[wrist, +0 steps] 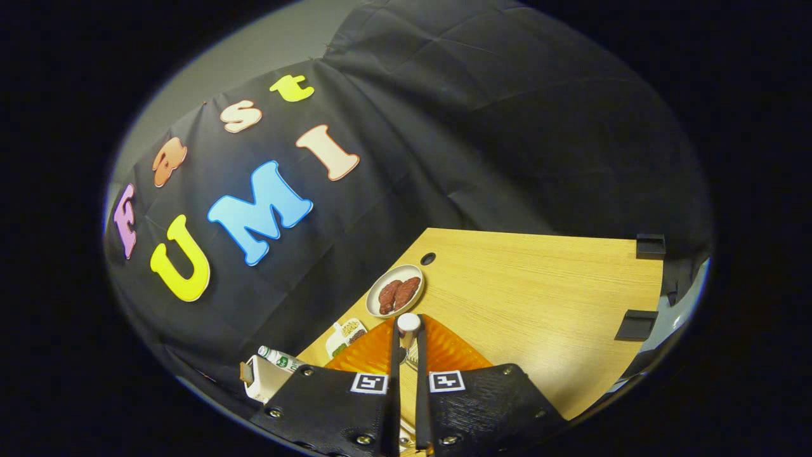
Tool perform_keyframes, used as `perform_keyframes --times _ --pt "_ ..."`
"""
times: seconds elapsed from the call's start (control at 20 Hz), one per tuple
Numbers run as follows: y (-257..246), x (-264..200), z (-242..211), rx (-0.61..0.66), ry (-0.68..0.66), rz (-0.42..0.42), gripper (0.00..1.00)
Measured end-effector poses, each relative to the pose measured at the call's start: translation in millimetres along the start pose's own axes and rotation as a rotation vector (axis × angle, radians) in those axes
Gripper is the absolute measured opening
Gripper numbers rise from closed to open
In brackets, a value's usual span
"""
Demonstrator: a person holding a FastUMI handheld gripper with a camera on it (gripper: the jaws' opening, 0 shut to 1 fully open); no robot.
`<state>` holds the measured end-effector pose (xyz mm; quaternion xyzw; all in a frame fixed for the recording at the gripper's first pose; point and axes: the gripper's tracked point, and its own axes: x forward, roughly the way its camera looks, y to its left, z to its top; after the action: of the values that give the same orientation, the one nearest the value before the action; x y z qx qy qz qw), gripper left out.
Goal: Take the plate from the dish rack, then take the spoon from the basket and place it into the plate.
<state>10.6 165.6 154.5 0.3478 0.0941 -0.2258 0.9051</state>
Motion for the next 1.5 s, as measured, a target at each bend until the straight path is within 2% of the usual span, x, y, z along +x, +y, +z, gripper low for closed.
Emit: perform_keyframes --times 0.35,0.95,1.2,1.5 --pt "51 -58 -30 -0.117 0.057 0.163 0.09" --pt "100 -174 -183 -0.340 0.327 0.438 0.09" --pt "98 -202 -238 -0.405 0.409 0.473 0.09" --pt "91 -204 -268 -0.406 0.428 0.434 0.09"
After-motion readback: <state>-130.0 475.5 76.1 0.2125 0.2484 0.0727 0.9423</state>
